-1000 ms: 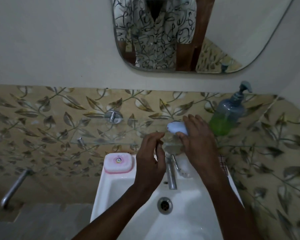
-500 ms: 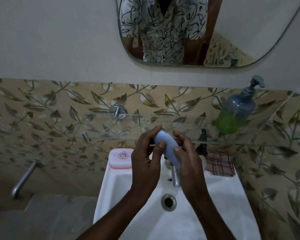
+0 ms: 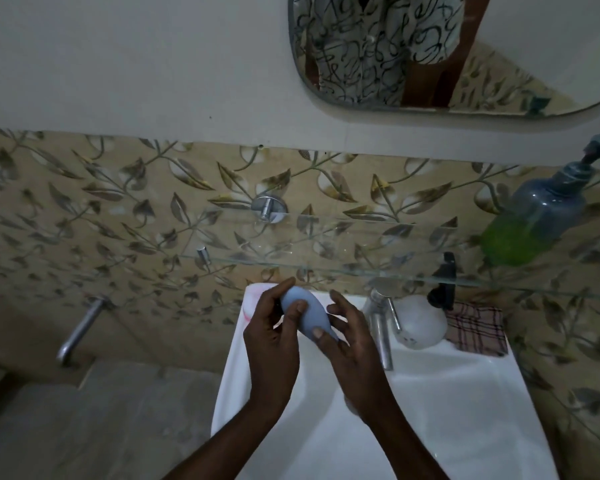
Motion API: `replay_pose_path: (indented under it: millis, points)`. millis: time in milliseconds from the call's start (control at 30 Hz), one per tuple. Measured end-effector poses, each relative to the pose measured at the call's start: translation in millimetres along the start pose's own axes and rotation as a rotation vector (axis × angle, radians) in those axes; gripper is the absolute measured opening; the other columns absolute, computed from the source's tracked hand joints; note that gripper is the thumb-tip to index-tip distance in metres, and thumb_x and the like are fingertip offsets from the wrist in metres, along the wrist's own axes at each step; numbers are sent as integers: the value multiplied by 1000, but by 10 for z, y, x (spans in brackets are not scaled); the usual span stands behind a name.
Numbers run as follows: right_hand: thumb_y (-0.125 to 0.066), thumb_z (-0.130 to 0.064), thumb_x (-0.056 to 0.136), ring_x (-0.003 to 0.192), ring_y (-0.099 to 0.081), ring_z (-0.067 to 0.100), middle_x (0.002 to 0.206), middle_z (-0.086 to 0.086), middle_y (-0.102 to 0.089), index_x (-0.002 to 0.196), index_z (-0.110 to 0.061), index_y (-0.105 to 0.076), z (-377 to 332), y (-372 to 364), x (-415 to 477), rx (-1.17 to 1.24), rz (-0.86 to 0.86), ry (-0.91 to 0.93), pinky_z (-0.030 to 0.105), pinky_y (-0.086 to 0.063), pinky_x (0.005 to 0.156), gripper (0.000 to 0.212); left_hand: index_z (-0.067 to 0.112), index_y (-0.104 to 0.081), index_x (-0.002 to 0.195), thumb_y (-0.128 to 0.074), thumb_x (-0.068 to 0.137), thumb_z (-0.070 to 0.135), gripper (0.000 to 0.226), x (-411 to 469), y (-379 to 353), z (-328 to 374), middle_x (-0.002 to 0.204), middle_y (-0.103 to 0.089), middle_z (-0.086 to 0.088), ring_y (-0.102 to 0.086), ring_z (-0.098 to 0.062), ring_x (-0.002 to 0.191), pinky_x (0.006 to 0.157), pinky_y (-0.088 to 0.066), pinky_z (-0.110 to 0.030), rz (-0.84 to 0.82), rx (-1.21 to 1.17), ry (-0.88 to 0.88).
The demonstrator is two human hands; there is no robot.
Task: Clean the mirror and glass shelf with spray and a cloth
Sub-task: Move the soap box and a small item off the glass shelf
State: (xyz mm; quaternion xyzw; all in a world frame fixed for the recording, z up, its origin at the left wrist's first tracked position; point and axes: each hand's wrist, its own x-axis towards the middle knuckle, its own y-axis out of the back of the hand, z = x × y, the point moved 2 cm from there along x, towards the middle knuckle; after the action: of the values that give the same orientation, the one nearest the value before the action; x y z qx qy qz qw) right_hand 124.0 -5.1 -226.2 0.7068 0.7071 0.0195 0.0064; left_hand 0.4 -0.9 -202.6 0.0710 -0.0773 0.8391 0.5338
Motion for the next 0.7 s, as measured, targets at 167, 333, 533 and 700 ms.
replay_pose_path:
  millis: [167, 333, 533, 700]
  points:
    - [-68, -16, 90, 106, -69, 8, 113, -8, -75, 116, -27, -71, 270, 156, -89, 183, 231, -93, 19, -58, 80, 28, 26, -66, 115, -60, 96, 10, 26, 62, 78, -263, 109, -71, 8, -70, -11, 100, 66, -61, -28, 118, -68, 206]
    - [-71, -6, 85, 99, -73, 17, 102, 2, -78, 101, -21, -78, 331, 113, -128, 276, 259, -90, 19, -56, 76, 23, 23, -68, 119, -59, 98, 16, 24, 17, 38, -338, 115, -71, 1, -71, -13, 99, 65, -61, -31, 95, -163, 318]
    - [-73, -25, 78, 94, -73, 26, 103, 11, -76, 99, -11, -76, 383, 55, -91, 535, 131, -160, 29, -58, 75, 25, 16, -64, 125, -57, 98, 16, 28, -11, 48, -437, 120, -70, -8, -70, -26, 106, 72, -62, -38, 40, -214, 426]
    - [-69, -17, 84, 100, -72, 28, 109, 11, -75, 104, -11, -75, 472, 63, -48, 498, 42, -148, 32, -59, 81, 22, 15, -64, 126, -60, 96, 15, 30, 78, 94, -477, 119, -70, -7, -71, -24, 105, 70, -62, -37, -12, -166, 399]
